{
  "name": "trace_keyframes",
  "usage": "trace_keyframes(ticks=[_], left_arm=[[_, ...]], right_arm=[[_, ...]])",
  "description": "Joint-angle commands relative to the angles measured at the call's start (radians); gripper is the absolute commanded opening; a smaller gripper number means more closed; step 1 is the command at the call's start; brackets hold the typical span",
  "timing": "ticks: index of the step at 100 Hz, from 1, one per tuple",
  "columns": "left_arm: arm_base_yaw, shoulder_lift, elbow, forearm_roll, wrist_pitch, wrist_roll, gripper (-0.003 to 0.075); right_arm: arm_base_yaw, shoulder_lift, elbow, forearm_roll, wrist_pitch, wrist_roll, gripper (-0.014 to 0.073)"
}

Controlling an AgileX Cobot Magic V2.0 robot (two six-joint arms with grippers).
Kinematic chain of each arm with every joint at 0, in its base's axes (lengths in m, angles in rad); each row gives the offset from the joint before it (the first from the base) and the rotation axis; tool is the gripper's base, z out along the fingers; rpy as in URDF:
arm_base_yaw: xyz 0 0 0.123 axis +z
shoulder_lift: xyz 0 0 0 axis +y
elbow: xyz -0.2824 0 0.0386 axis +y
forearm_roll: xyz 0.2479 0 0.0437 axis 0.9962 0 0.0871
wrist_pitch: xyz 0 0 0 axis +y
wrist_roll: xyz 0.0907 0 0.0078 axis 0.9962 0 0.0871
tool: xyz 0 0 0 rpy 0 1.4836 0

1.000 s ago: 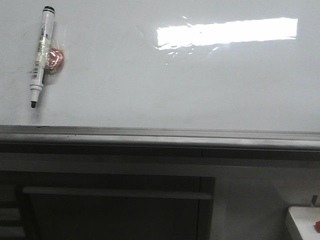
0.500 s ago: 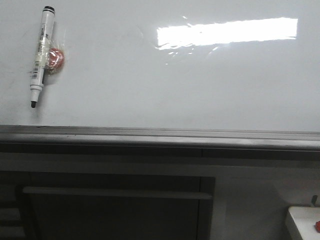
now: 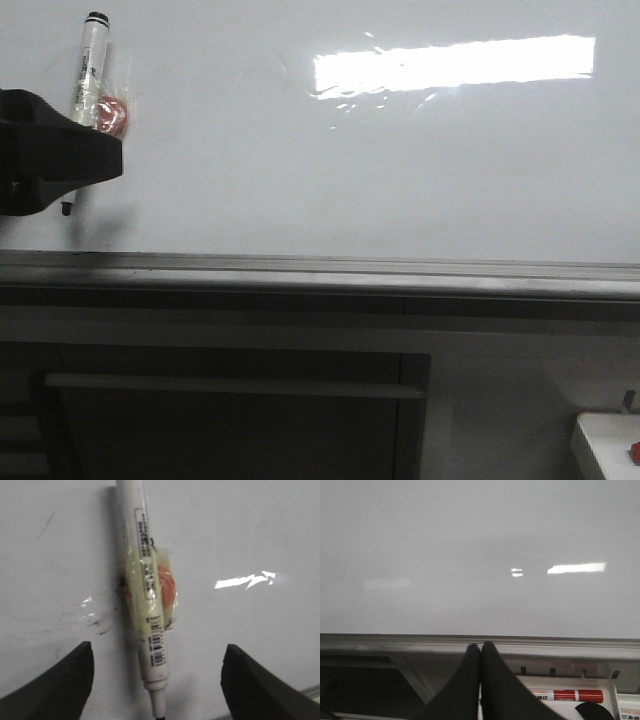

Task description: Write number 0 on whiteboard

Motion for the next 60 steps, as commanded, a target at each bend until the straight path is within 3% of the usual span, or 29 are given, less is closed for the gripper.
trace_keyframes(ticks=[1,25,32,37,44,54,60], left_arm=[[-0.009,0.001,-0.029,-0.013,-0.094,-0.009,0.0492],[-0.009,0.035,-0.029,-0.018,-0.118,-0.016,0.0489],[-0.009,0.035,-0.029,-0.027,-0.124,-0.016,0.0455],[-0.009,0.036,-0.029,-0.038,-0.124,-0.016,0.0401],[-0.009,0.036,-0.029,-0.044,-0.12,-0.016,0.0262],[-0.009,0.036,-0.029,-0.044,-0.117,-0.016,-0.0025],[-0.009,0.039,-0.029,-0.033,-0.114,-0.016,-0.0021]], right_arm=[[-0.001,0.018,-0.032,0.004,-0.074,-0.009,-0.006],[-0.001,0.018,-0.032,0.004,-0.074,-0.009,-0.006],[-0.001,0.018,-0.032,0.004,-0.074,-0.009,-0.006],[-0.001,0.018,-0.032,0.004,-0.074,-0.009,-0.006],[-0.001,0.018,-0.032,0.004,-0.074,-0.009,-0.006],[-0.001,0.018,-0.032,0.004,-0.074,-0.009,-0.006],[-0.001,0.018,-0.032,0.004,-0.069,-0.009,-0.006]])
